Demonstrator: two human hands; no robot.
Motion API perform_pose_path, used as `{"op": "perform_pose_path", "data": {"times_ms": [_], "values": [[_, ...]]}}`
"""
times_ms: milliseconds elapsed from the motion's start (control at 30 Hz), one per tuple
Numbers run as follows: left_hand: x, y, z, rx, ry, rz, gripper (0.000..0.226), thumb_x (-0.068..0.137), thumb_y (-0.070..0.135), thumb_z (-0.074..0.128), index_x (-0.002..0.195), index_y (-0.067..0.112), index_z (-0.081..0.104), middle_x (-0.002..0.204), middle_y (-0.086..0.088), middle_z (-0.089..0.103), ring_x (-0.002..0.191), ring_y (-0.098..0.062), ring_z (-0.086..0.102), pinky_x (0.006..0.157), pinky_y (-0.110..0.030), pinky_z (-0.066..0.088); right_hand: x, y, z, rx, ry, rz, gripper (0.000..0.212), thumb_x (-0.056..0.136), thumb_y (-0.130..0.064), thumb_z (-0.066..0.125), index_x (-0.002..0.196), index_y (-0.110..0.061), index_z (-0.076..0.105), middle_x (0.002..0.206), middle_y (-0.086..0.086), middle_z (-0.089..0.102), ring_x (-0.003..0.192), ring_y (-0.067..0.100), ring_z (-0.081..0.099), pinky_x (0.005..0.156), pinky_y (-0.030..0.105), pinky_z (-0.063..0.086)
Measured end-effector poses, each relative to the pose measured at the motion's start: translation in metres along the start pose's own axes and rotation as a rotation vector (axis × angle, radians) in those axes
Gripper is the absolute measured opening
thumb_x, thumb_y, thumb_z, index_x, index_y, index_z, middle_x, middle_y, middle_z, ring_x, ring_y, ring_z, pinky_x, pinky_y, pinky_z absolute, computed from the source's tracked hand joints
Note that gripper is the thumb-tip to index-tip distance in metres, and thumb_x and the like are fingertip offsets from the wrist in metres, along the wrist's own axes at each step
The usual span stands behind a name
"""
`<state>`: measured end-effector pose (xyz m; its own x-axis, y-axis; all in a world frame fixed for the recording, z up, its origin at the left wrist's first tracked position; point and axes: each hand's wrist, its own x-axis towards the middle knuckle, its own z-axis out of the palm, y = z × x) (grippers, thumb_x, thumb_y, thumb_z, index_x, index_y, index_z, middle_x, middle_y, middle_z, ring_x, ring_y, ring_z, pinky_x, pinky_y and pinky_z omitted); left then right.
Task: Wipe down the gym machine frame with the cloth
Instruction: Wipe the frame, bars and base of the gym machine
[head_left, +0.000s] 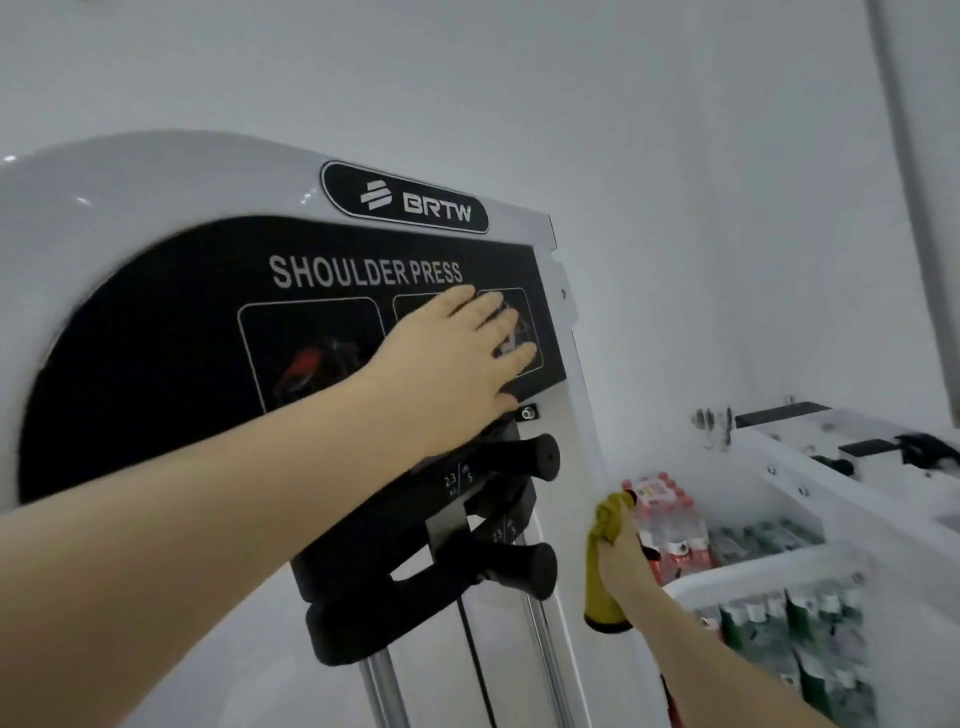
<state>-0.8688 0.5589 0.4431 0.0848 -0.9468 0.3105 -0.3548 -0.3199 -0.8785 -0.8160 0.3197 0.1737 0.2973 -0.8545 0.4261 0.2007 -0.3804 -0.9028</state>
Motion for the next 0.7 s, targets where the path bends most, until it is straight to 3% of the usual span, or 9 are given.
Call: {"op": "perform_pose_path", "data": {"times_ms": [67, 100, 133, 200, 300, 367, 500, 567, 700], "values": [[-0.003, 0.011, 0.004, -0.044, -0.015, 0.135, 0.060, 0.095, 0.054, 0.014, 0.148, 0.029, -0.002, 0.158, -0.004, -0.002, 0.145, -0.022, -0.002, 0.116, -0.037, -0.003, -0.004, -0.017, -0.006, -0.140, 0.020, -0.109, 0.029, 0.097, -0.031, 0.044, 0.069, -0.029, 0.051, 0.064, -0.014, 0.040, 0.055, 0.000, 0.039, 0.064, 0.018, 0.033], [-0.004, 0.014, 0.006, -0.045, -0.027, 0.176, 0.062, 0.094, 0.056, 0.015, 0.148, 0.029, 0.000, 0.158, -0.003, -0.001, 0.145, -0.021, 0.000, 0.117, -0.037, -0.002, -0.004, -0.034, -0.007, -0.159, -0.062, -0.172, 0.012, 0.097, -0.029, 0.045, 0.095, -0.028, 0.057, 0.084, -0.014, 0.047, 0.073, -0.001, 0.045, 0.077, 0.020, 0.037], [-0.005, 0.017, 0.008, -0.037, -0.040, 0.203, 0.064, 0.094, 0.057, 0.017, 0.148, 0.029, 0.001, 0.158, -0.003, 0.000, 0.145, -0.021, 0.001, 0.117, -0.037, -0.001, 0.000, -0.051, -0.003, -0.131, -0.129, -0.177, 0.028, 0.098, -0.017, 0.045, 0.124, -0.025, 0.049, 0.108, -0.012, 0.046, 0.096, -0.001, 0.045, 0.092, 0.023, 0.035], [-0.005, 0.021, 0.011, -0.031, -0.072, 0.225, 0.067, 0.093, 0.059, 0.019, 0.149, 0.027, 0.002, 0.158, -0.002, 0.001, 0.145, -0.021, 0.003, 0.117, -0.036, 0.001, -0.004, -0.078, 0.005, -0.081, -0.235, -0.280, 0.055, 0.094, 0.004, 0.041, 0.144, -0.015, 0.030, 0.132, -0.004, 0.041, 0.119, 0.005, 0.042, 0.104, 0.022, 0.033], [-0.006, 0.021, 0.013, -0.066, -0.105, 0.229, 0.070, 0.092, 0.059, 0.024, 0.149, 0.024, 0.001, 0.158, -0.001, 0.004, 0.145, -0.020, 0.007, 0.117, -0.035, 0.005, -0.029, -0.077, 0.015, -0.286, -0.468, -0.196, 0.042, 0.094, 0.000, 0.042, 0.135, -0.008, 0.040, 0.116, 0.008, 0.057, 0.100, 0.013, 0.055, 0.086, 0.010, 0.042], [-0.005, 0.019, 0.014, -0.070, -0.107, 0.231, 0.070, 0.093, 0.059, 0.025, 0.149, 0.025, 0.002, 0.158, -0.001, 0.005, 0.144, -0.020, 0.010, 0.118, -0.036, 0.009, -0.052, -0.057, 0.011, -0.384, -0.450, 0.007, 0.037, 0.094, -0.005, 0.039, 0.129, -0.014, 0.046, 0.118, 0.010, 0.058, 0.100, 0.021, 0.054, 0.090, 0.023, 0.043], [-0.002, 0.016, 0.012, -0.029, -0.052, 0.223, 0.068, 0.093, 0.057, 0.026, 0.149, 0.025, 0.002, 0.157, -0.004, 0.009, 0.143, -0.022, 0.015, 0.118, -0.037, 0.012, -0.090, -0.041, -0.019, -0.302, -0.401, 0.124, 0.032, 0.096, -0.002, 0.029, 0.117, -0.008, 0.052, 0.105, 0.003, 0.054, 0.096, 0.015, 0.051, 0.078, 0.011, 0.043], [-0.003, 0.017, 0.005, -0.048, 0.033, 0.215, 0.068, 0.094, 0.055, 0.027, 0.149, 0.024, 0.002, 0.156, -0.005, 0.014, 0.142, -0.022, 0.019, 0.117, -0.037, 0.014, -0.098, -0.047, -0.039, -0.344, -0.415, 0.150, 0.034, 0.096, -0.001, 0.027, 0.121, -0.010, 0.048, 0.115, 0.006, 0.054, 0.103, 0.018, 0.052, 0.089, 0.019, 0.042], [-0.018, 0.032, -0.006, -0.145, 0.160, 0.258, 0.060, 0.095, 0.046, 0.031, 0.148, 0.022, 0.013, 0.152, -0.004, 0.025, 0.136, -0.022, 0.031, 0.112, -0.040, 0.028, -0.114, -0.063, -0.076, -0.410, -0.384, 0.157, 0.028, 0.097, -0.003, 0.033, 0.124, -0.004, 0.040, 0.116, 0.013, 0.053, 0.111, 0.029, 0.052, 0.075, 0.018, 0.038]]}}
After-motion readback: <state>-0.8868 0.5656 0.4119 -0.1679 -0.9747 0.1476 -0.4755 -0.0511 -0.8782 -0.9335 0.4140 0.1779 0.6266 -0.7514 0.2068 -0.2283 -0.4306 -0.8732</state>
